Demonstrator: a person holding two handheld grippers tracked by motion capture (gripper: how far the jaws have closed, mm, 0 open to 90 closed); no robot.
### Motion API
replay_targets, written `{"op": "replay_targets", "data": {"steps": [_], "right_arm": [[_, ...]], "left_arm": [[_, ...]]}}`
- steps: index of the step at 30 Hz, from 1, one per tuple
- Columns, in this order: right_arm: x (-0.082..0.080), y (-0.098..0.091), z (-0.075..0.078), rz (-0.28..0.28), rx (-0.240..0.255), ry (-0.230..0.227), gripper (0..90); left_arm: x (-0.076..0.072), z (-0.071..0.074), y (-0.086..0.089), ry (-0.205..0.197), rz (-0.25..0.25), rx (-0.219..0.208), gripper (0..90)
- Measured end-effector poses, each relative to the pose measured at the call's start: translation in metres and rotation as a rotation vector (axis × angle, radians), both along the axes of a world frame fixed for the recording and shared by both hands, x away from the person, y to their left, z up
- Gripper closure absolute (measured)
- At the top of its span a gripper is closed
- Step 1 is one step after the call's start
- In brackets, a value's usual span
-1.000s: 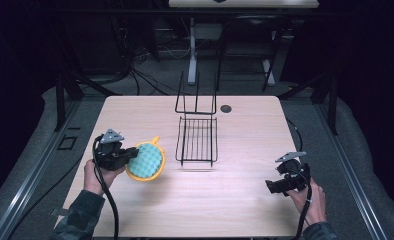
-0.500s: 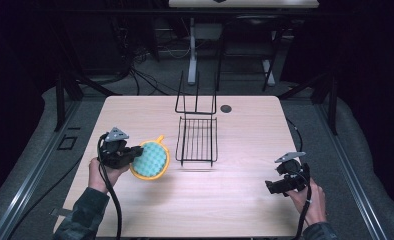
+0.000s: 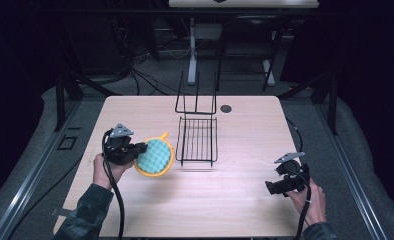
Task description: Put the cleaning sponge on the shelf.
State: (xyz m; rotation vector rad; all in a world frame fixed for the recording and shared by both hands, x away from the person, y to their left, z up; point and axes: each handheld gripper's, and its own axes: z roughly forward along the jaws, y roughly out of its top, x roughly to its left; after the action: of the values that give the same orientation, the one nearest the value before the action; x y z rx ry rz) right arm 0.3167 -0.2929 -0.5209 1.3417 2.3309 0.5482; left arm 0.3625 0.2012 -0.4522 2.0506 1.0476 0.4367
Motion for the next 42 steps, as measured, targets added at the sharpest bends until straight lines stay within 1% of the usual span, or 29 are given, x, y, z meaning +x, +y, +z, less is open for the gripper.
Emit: {"op": "replay_targets", "data": {"steps": [1,4,9,10,13,14,16,19,20,21,27,28,30,31,35,37,39,40,41,42], "right_arm": [[0.0,0.0,0.0,0.0,0.0,0.0,4.7],[0.0,0.0,0.0,-0.001,0.0,-0.001,4.7],[0.0,0.0,0.0,-0.002,0.002,0.007,4.9],[0.0,0.0,0.0,-0.002,0.005,0.002,4.9],[0.0,0.0,0.0,-0.002,0.005,0.001,4.9],[0.0,0.0,0.0,-0.004,0.003,0.007,5.0],[0.0,0.0,0.0,-0.005,0.006,0.002,5.1],[0.0,0.0,0.0,-0.002,0.003,0.007,5.1],[0.0,0.0,0.0,-0.002,0.005,0.002,5.1],[0.0,0.0,0.0,-0.002,0.003,0.008,5.1],[0.0,0.0,0.0,0.001,0.002,0.001,5.2],[0.0,0.0,0.0,0.003,-0.002,0.007,5.2],[0.0,0.001,0.0,0.005,0.001,0.003,5.2],[0.0,0.001,0.0,0.005,-0.002,0.012,5.2],[0.0,0.001,0.0,0.005,-0.002,0.011,5.2],[0.0,0.0,0.0,0.003,-0.001,0.005,5.2],[0.001,0.0,0.0,0.001,0.001,0.007,5.2],[0.001,0.0,-0.001,0.0,0.004,0.007,5.2],[0.001,-0.001,-0.001,0.0,0.003,0.008,5.2],[0.001,-0.001,-0.001,0.001,0.001,0.009,5.2]], "left_arm": [[0.001,0.001,-0.001,0.003,-0.004,0.005,85.5],[0.004,0.003,-0.003,-0.001,-0.005,-0.002,85.5],[0.009,0.007,-0.006,-0.001,-0.007,-0.027,85.7],[0.01,0.008,-0.007,-0.002,-0.008,-0.029,85.7],[0.013,0.009,-0.01,-0.004,-0.009,-0.025,85.8],[0.014,0.01,-0.011,-0.002,-0.01,-0.024,85.8],[0.016,0.011,-0.013,-0.003,-0.012,-0.025,85.8],[0.019,0.011,-0.017,-0.001,-0.014,-0.044,85.8],[0.021,0.012,-0.017,0.003,-0.016,-0.04,85.8],[0.022,0.012,-0.019,-0.004,-0.015,-0.041,85.8],[0.028,0.01,-0.028,-0.001,-0.016,-0.038,86.0],[0.03,0.009,-0.029,-0.002,-0.015,-0.037,86.0],[0.033,0.008,-0.031,-0.003,-0.012,-0.04,86.0],[0.034,0.008,-0.032,-0.001,-0.01,-0.042,86.0],[0.04,0.007,-0.036,0.0,-0.009,-0.043,86.0],[0.041,0.008,-0.038,0.004,-0.006,-0.05,86.0],[0.043,0.008,-0.039,0.003,-0.002,-0.064,86.0],[0.044,0.009,-0.04,0.001,-0.004,-0.062,86.0],[0.045,0.009,-0.042,-0.004,0.003,-0.072,86.0],[0.046,0.009,-0.043,-0.002,-0.003,-0.069,86.0]]}}
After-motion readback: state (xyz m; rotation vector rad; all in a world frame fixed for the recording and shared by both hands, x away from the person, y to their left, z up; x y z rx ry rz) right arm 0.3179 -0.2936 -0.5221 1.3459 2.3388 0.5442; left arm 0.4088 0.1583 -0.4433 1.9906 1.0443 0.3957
